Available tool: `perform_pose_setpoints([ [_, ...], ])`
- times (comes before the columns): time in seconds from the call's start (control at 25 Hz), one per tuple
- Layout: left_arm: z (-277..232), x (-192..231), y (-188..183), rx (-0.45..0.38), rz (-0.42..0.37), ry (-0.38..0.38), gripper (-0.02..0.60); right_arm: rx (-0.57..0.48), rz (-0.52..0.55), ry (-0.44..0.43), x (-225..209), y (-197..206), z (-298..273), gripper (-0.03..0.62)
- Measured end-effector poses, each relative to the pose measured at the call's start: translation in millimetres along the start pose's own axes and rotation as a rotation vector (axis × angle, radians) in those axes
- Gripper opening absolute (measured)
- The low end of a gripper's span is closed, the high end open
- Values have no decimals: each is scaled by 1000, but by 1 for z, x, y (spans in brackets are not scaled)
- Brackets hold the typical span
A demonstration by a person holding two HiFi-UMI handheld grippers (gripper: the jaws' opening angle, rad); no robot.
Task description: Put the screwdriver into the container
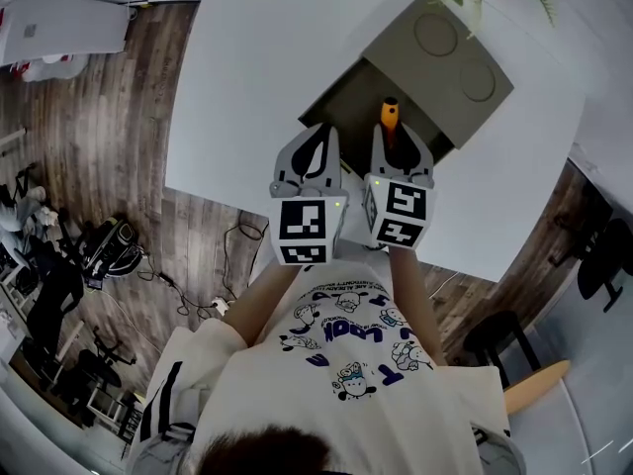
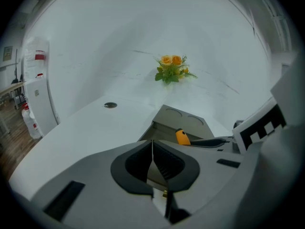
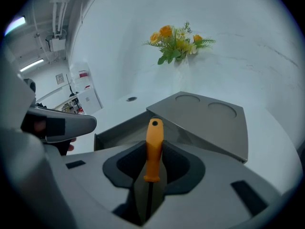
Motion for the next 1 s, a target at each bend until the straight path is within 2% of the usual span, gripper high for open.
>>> perform_pose_setpoints([
  [0.64,-4,14,10,25,48,-27,21,149,32,47,0,9,-27,124],
  [1.0,-5,23,1,9,42,-13,21,46,11,71,5,-7,-17,138],
])
Point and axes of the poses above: the fingertips, and each gripper's own axes: z backward along the fingers, x to its left, y out of its underside, the point moved 5 cm from there along z, backward along the fingers, and after that the axes turned 13 degrees about -z, right-handed, at the moved point
